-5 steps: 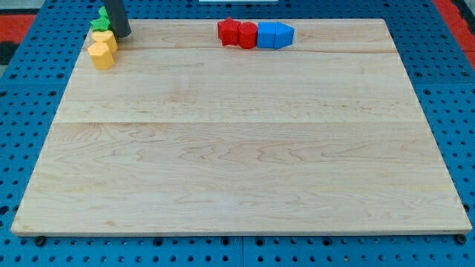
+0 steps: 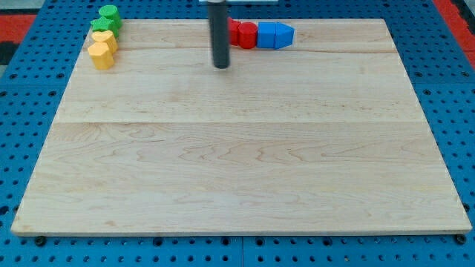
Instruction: Place blue triangle to the bottom of yellow hexagon
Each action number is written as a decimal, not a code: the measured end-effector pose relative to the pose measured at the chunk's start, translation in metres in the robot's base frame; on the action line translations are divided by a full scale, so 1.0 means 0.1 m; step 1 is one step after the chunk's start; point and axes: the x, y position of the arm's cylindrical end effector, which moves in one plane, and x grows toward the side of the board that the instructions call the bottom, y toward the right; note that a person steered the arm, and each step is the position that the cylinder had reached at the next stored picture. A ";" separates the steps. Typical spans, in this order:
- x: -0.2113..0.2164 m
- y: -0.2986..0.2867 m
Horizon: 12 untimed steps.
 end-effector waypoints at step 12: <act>0.06 -1.72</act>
